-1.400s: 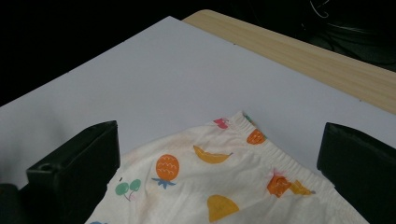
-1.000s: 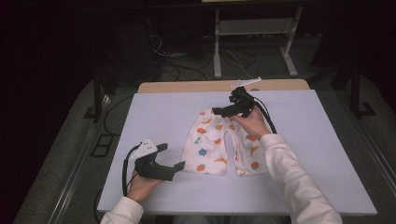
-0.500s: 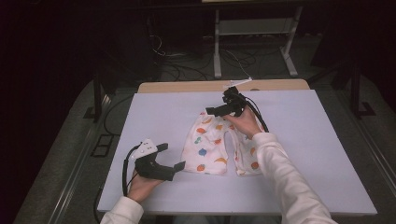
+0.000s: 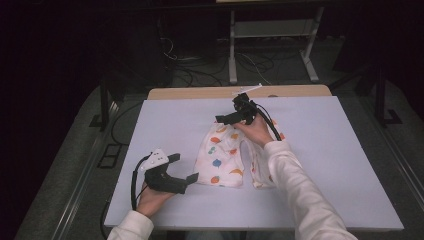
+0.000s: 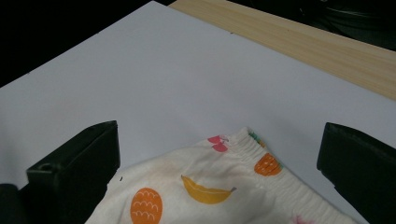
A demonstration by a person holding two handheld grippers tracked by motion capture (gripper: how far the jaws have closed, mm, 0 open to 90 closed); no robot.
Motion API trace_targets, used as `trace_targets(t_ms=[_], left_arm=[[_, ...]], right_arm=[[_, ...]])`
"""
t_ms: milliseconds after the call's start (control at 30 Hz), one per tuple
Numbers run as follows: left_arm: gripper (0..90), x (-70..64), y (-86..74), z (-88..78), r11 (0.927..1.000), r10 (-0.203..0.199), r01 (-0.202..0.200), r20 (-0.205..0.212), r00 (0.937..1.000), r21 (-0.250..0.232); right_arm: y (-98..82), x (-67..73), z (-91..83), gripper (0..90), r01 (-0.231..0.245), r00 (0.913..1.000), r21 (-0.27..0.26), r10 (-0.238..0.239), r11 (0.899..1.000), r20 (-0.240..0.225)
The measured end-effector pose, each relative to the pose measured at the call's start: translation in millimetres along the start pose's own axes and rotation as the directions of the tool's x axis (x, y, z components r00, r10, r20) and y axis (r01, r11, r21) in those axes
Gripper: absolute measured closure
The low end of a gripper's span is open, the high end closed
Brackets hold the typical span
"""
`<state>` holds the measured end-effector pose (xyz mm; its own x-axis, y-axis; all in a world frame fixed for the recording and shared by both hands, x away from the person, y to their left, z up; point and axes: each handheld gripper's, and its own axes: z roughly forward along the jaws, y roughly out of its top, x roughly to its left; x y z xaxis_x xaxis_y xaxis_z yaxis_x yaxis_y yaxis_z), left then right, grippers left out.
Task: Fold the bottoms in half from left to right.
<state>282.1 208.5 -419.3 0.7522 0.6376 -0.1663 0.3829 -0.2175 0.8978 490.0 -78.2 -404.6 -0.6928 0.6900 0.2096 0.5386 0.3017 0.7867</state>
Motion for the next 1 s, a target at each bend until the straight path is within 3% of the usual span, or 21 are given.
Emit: trace_targets(t_ms=[467, 600, 1000], left_arm=[[0.0, 0.0, 0.5, 0.9, 1.0000, 0.005, -0.005, 0.004, 1.0000, 0.000], [0.0, 0.5, 0.5, 0.7, 1.0000, 0.003, -0.003, 0.005, 1.0000, -0.002], [0.0, 0.1, 0.8, 0.6, 1.0000, 0.006, -0.006, 0.007, 1.0000, -0.004]], right_arm=[[2.4, -8.1, 25.4, 0.4, -0.050, 0.9985, -0.008, 0.050, 0.999, 0.023], [4.8, -8.8, 30.5, 4.0, -0.057, 0.9972, -0.025, 0.058, 0.998, 0.047], [7.8, -2.6, 46.7, 16.3, -0.100, 0.9894, 0.015, 0.098, 0.995, 0.107]])
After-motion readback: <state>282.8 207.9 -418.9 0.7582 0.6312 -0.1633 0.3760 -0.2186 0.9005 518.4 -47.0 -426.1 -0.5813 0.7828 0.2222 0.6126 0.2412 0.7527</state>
